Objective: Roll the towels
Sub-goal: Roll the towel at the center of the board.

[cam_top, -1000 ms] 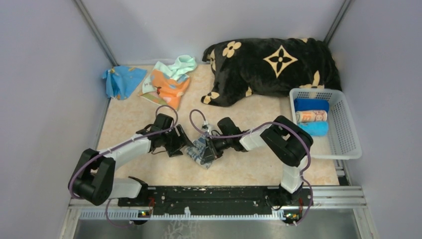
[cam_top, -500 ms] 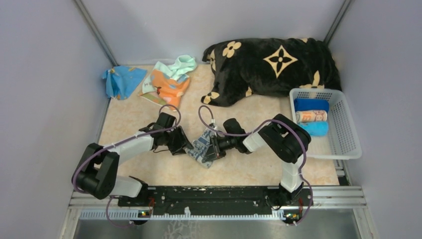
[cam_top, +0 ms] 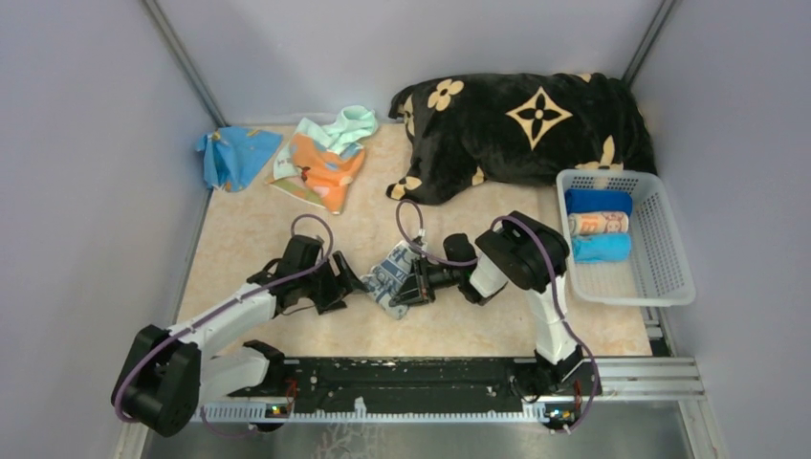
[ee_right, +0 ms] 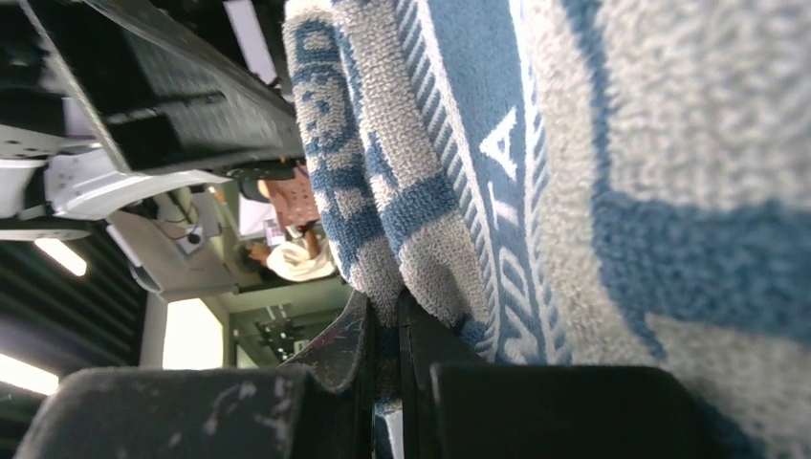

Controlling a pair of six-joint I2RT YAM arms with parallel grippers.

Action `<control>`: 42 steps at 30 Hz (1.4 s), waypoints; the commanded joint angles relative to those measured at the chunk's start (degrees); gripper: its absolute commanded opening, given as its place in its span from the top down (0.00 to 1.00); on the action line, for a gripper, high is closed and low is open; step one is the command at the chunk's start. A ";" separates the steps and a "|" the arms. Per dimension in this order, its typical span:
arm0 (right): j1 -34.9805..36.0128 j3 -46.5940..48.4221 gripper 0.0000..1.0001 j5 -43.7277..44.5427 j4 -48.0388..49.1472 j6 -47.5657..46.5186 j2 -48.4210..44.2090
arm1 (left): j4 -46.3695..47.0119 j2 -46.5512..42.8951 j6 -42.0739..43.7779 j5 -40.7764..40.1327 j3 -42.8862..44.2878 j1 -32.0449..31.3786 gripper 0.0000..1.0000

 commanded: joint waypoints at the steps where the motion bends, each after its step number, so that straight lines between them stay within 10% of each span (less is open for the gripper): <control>1: -1.14 -1.61 1.00 -0.69 17.21 11.15 4.86 | 8.50 -1.10 -1.76 5.86 -3.32 -0.27 0.20; 7: -1.34 -2.07 0.99 -0.01 15.94 10.36 4.68 | 15.32 5.83 -2.26 8.08 -3.49 -0.55 0.25; 20: -0.92 1.48 0.75 7.56 -23.14 -14.02 -9.96 | 11.58 16.15 -3.78 1.43 -0.43 -2.29 0.44; 30: 9.10 15.57 0.50 40.87 -72.00 -41.90 -30.41 | 8.91 20.43 -4.56 -1.35 1.68 -3.47 0.46; 42: 29.22 24.18 0.48 75.36 -76.95 -54.36 -28.72 | 8.62 23.05 -4.95 -2.07 2.73 -3.94 0.48</control>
